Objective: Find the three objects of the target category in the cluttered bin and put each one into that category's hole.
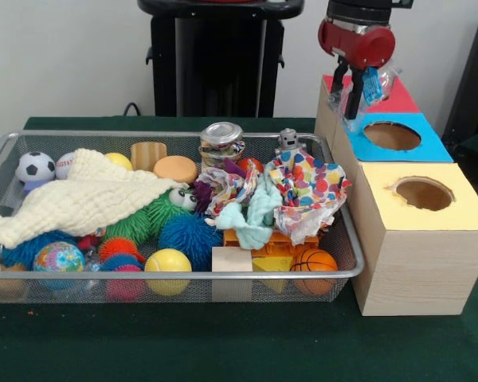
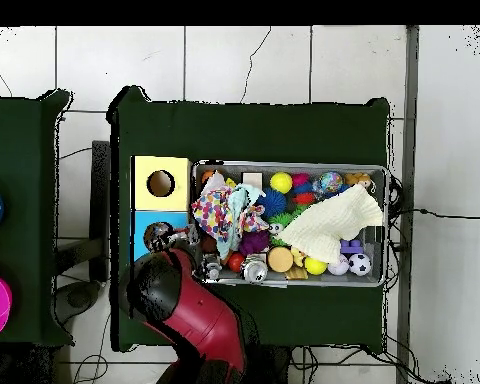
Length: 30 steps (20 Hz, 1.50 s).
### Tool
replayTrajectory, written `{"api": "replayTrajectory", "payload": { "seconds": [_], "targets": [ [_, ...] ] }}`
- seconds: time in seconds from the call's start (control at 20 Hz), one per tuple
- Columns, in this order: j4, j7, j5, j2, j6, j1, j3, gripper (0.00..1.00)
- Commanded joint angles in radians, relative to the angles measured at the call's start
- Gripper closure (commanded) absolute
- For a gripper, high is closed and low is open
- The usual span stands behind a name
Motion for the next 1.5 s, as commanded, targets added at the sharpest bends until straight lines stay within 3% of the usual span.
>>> {"api": "replayTrajectory", "payload": {
  "seconds": [0.05, 0.2, 0.85, 1.5],
  "targets": [
    [0.048, 0.302, 0.076, 0.061, -0.119, -0.05, 0.172, 1.0],
    [0.039, 0.31, 0.087, 0.073, -0.132, -0.03, 0.156, 1.0],
    [-0.044, 0.36, 0.177, 0.124, 0.023, 0.158, -0.028, 1.0],
    [-0.098, 0.418, 0.152, 0.146, 0.135, 0.233, -0.128, 1.0]
  ]
}}
